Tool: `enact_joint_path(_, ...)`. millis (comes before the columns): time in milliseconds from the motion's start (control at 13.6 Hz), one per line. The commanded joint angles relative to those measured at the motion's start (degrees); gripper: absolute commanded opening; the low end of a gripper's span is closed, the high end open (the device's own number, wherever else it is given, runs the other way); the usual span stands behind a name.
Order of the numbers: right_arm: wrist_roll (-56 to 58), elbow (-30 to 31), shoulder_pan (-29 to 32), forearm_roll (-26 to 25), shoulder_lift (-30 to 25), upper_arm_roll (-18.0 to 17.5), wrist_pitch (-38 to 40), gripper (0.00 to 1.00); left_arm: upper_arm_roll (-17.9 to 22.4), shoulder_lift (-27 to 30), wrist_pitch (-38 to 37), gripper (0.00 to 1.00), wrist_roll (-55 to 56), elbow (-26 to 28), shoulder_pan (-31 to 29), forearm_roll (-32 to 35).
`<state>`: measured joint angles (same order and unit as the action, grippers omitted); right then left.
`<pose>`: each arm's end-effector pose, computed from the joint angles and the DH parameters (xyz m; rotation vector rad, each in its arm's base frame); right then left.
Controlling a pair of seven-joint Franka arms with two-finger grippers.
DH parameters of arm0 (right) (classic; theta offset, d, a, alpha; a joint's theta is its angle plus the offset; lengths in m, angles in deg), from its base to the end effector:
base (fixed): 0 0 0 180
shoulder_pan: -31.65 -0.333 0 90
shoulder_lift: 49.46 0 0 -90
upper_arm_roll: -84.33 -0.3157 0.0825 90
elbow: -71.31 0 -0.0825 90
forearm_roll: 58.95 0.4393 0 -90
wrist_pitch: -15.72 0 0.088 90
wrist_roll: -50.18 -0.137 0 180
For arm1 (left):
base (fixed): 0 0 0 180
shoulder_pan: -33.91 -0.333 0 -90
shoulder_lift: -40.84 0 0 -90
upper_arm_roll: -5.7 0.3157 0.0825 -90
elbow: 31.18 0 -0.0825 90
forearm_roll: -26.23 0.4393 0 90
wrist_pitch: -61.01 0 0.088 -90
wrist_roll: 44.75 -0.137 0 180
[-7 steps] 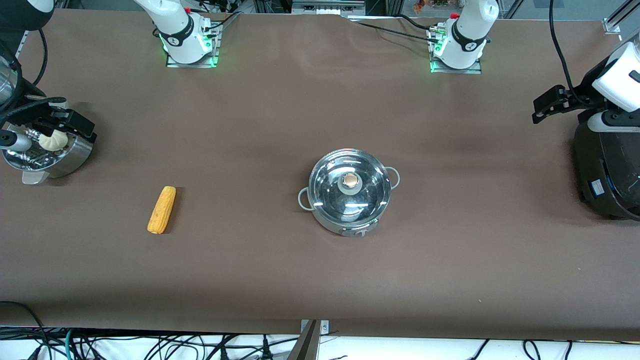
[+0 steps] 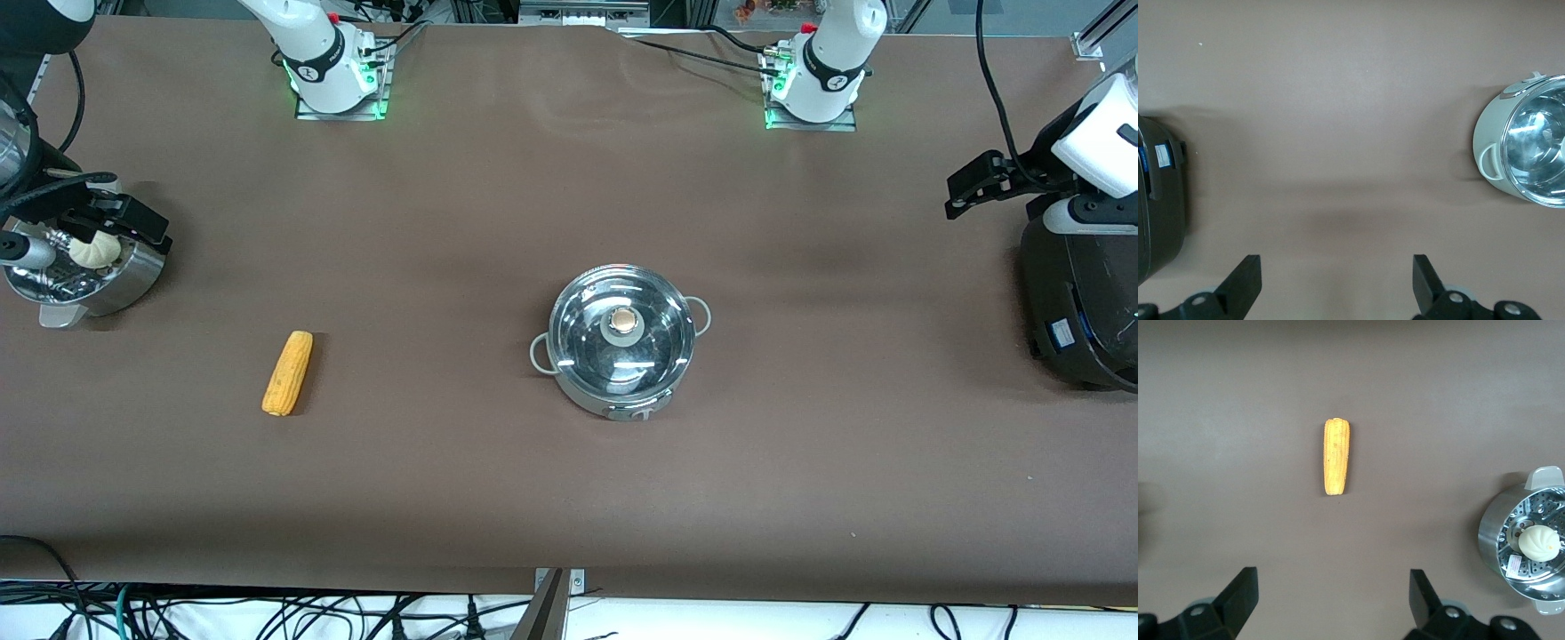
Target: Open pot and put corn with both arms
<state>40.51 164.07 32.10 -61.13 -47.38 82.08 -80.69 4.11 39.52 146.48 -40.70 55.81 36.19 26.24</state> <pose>0.6302 0.0147 0.5562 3.1008 -0.2076 0.0481 0.6062 -0.0408 0.6009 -3.1377 -0.0049 0.0776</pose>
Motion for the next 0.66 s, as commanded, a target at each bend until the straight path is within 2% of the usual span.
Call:
enact_joint_path(0, 0.88, -1.53, 0.25, 1.04, 0.65, 0.05, 0.35, 1.00, -0.79, -0.44, -1.36, 1.00, -1.24, -1.22, -1.13, 0.70)
enact_joint_path(590, 0.79, -1.53, 0.25, 1.04, 0.65, 0.05, 0.35, 1.00, -0.79, -0.61, -1.18, 1.00, -1.24, -1.21, -1.13, 0.34)
